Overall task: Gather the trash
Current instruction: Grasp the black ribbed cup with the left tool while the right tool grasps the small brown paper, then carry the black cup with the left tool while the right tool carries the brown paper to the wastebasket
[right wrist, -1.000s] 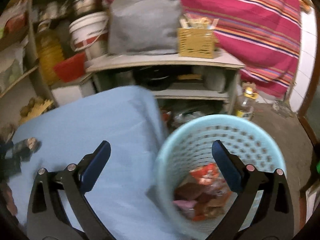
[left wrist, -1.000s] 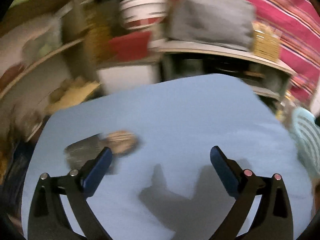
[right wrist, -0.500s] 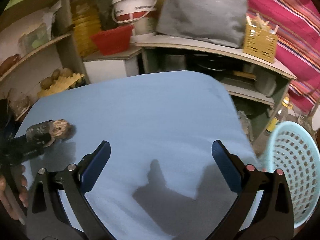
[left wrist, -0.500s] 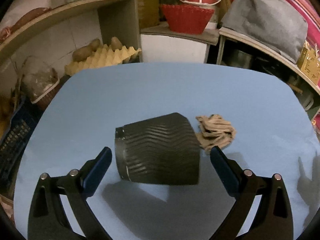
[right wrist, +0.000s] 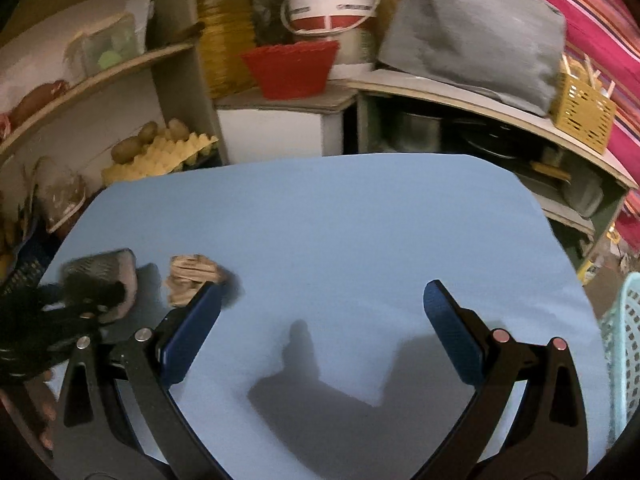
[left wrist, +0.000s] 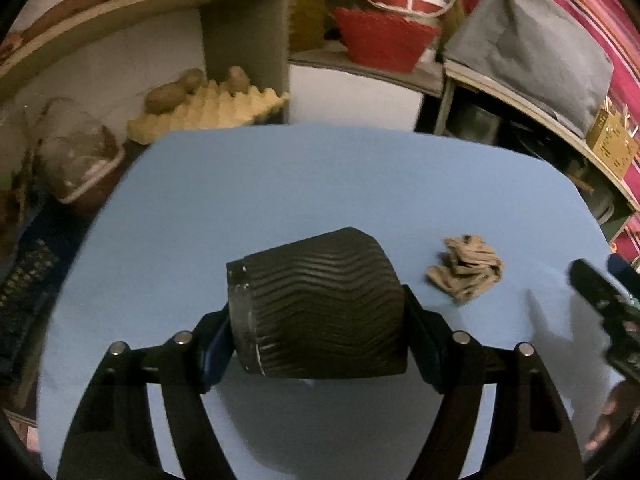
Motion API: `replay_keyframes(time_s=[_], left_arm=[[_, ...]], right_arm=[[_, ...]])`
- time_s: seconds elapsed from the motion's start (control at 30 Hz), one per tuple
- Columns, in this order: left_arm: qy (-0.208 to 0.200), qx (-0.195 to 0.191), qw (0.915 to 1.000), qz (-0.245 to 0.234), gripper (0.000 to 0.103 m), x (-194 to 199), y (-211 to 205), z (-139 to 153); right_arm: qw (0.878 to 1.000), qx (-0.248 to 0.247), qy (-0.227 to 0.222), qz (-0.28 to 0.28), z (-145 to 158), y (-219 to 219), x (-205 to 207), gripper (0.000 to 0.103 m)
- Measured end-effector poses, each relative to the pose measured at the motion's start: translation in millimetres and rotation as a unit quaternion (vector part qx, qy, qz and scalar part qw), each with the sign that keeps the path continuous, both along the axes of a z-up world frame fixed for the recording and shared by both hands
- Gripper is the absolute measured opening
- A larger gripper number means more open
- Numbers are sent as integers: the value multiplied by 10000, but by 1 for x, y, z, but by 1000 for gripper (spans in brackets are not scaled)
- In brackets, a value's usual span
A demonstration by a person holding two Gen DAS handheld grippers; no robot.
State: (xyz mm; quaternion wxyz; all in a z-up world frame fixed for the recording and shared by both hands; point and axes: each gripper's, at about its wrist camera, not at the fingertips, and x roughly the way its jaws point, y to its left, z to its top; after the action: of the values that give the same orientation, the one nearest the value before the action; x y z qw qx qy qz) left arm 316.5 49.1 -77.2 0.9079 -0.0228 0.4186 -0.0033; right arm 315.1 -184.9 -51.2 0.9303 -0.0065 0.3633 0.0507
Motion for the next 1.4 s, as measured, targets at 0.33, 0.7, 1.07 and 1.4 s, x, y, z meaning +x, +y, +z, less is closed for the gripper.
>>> replay_keyframes(time_s=[0.33,0.7,1.07,1.4], left_arm=[[-155,31,9985,520,74,-14,81,17],[-178,-157,9974,681,74,-14,103,25],[-257,-71,9981,549,73,-21,87,32],[-377,2,9992,160,74,-39,42,41]], right_arm=[[9987,-279,301,310,-29,74,26,99],[9953,-372,721,528,-46,90,40,62],[9962,-377,566,535,-29,65,19,52],[9990,-342,248,133,5,-17,-22,52]])
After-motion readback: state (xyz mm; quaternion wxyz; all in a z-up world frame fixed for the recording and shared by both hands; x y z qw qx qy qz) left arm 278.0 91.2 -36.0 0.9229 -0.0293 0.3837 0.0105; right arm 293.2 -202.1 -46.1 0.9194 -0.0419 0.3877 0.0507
